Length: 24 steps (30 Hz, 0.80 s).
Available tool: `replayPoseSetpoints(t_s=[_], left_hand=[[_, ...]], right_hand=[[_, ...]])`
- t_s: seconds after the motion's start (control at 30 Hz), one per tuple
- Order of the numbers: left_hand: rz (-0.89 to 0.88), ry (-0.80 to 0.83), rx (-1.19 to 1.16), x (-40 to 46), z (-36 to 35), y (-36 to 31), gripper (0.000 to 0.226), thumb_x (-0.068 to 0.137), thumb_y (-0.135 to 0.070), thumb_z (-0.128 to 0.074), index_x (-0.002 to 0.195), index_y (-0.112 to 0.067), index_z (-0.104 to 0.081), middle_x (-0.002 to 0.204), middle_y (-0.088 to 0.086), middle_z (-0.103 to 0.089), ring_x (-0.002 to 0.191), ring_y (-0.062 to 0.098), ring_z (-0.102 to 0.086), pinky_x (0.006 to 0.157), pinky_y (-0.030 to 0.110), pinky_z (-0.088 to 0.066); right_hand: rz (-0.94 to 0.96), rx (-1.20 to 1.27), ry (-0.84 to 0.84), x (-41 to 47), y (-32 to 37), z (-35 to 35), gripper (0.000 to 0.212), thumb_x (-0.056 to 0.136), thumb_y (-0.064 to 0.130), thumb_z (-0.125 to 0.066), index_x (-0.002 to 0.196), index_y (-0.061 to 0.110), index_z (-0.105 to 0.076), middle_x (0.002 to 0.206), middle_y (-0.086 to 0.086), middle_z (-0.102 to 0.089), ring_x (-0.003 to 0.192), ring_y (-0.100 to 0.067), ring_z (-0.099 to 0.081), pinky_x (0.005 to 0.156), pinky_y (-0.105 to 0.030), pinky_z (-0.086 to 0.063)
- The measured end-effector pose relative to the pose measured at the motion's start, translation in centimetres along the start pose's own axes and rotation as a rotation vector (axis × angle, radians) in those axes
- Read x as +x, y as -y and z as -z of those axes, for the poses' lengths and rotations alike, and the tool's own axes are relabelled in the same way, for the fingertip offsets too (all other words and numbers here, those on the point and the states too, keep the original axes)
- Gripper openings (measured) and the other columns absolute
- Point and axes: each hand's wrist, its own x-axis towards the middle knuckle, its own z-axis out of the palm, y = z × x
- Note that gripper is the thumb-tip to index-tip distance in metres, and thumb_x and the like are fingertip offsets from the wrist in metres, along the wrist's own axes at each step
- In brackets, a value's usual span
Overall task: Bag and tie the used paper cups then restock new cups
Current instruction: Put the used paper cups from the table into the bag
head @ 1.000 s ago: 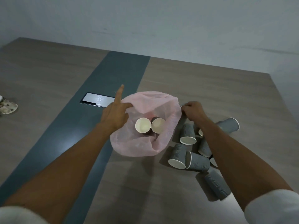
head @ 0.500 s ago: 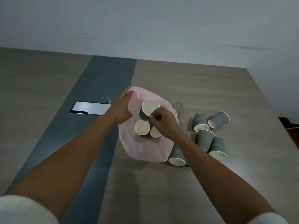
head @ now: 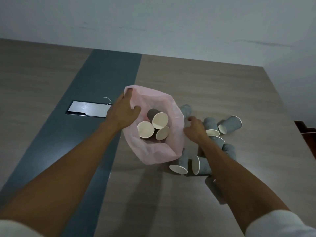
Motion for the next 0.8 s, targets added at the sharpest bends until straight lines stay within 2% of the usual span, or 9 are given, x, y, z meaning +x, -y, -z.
replayPoseSetpoints(t_s=[0.07,0.13,0.2,0.3,0.37,0.5,0.6,0.7,0.8], left_hand=[[-0.004,-0.073,0.158,-0.2,0.0,-0.3,0.065,0.094,-0.034,-0.046,0.155,-0.024,-0.024,0.149,0.009,-0.044,0.119,0.042,-0.055,0.090,0.053,-0.049],[0.014,-0.108,0.266,-0.2,0.1,-0.4,0.062,0.094,-0.023,-0.046,0.152,-0.025,-0.025,0.143,0.010,-0.048,0.109,0.043,-0.059,0.083,0.052,-0.049],[0.044,-0.100,0.300,-0.3,0.5,0.2,0.066,0.091,-0.014,-0.048,0.152,-0.027,-0.024,0.143,0.008,-0.047,0.107,0.044,-0.060,0.082,0.052,-0.049],[0.065,-0.063,0.241,-0.5,0.3,0.4,0.074,0.088,-0.007,-0.047,0.154,-0.030,-0.022,0.147,0.009,-0.043,0.113,0.043,-0.057,0.087,0.051,-0.052],[0.041,-0.054,0.201,-0.8,0.2,0.5,0.076,0.089,-0.006,-0.046,0.156,-0.031,-0.021,0.150,0.010,-0.042,0.115,0.043,-0.056,0.091,0.053,-0.052],[0.007,-0.046,0.292,-1.1,-0.3,0.2,0.073,0.093,-0.015,-0.048,0.155,-0.036,-0.015,0.155,0.004,-0.038,0.111,0.043,-0.059,0.087,0.051,-0.053],[0.000,-0.054,0.298,-1.0,-0.5,-0.1,0.073,0.094,-0.018,-0.050,0.153,-0.041,-0.013,0.155,0.002,-0.040,0.109,0.042,-0.061,0.084,0.048,-0.052],[-0.026,-0.047,0.261,-0.9,-0.5,-0.6,0.072,0.095,-0.020,-0.052,0.151,-0.042,-0.012,0.154,0.000,-0.041,0.111,0.041,-0.061,0.086,0.049,-0.055],[-0.050,-0.024,0.218,-0.9,-0.4,-1.1,0.070,0.095,-0.014,-0.049,0.152,-0.039,-0.017,0.154,0.000,-0.040,0.111,0.040,-0.060,0.088,0.051,-0.055]], right_hand=[[0.072,-0.083,0.344,0.4,-1.6,-0.9,0.076,0.083,0.031,-0.071,0.150,0.016,-0.039,0.143,-0.019,-0.050,0.128,-0.036,-0.051,0.107,-0.044,-0.045],[0.239,-0.179,0.475,1.1,-2.3,-2.0,0.091,0.079,0.051,-0.072,0.155,0.022,-0.031,0.152,-0.012,-0.042,0.140,-0.035,-0.038,0.118,-0.051,-0.032],[0.384,-0.321,0.438,1.8,-2.1,-3.5,0.075,0.090,0.052,-0.063,0.153,0.022,-0.036,0.154,-0.008,-0.045,0.145,-0.034,-0.035,0.122,-0.050,-0.022],[0.406,-0.278,0.343,2.6,-2.4,-4.4,0.052,0.100,0.038,-0.055,0.147,0.017,-0.045,0.149,-0.011,-0.051,0.136,-0.034,-0.045,0.113,-0.038,-0.036],[0.231,-0.102,0.205,2.7,-2.6,-4.5,0.045,0.100,0.024,-0.050,0.143,0.011,-0.047,0.145,-0.019,-0.047,0.129,-0.036,-0.049,0.093,-0.029,-0.043],[-0.142,0.257,-0.356,1.6,-2.3,-1.3,0.024,0.097,0.023,-0.040,0.113,0.009,-0.051,0.117,-0.017,-0.058,0.105,-0.039,-0.058,0.080,-0.038,-0.040],[-0.028,0.805,-0.657,0.4,-0.2,2.1,0.013,0.085,0.022,-0.040,0.093,0.017,-0.049,0.084,0.004,-0.057,0.079,-0.010,-0.056,0.072,-0.026,-0.041],[0.286,0.857,-0.496,-1.1,3.5,2.8,0.010,0.082,0.020,-0.048,0.085,0.021,-0.057,0.074,0.016,-0.056,0.069,0.007,-0.051,0.066,-0.011,-0.040],[0.373,0.650,-0.117,-2.1,7.4,0.8,0.021,0.085,0.008,-0.054,0.099,0.017,-0.067,0.085,0.014,-0.067,0.079,-0.008,-0.065,0.073,-0.030,-0.055]])
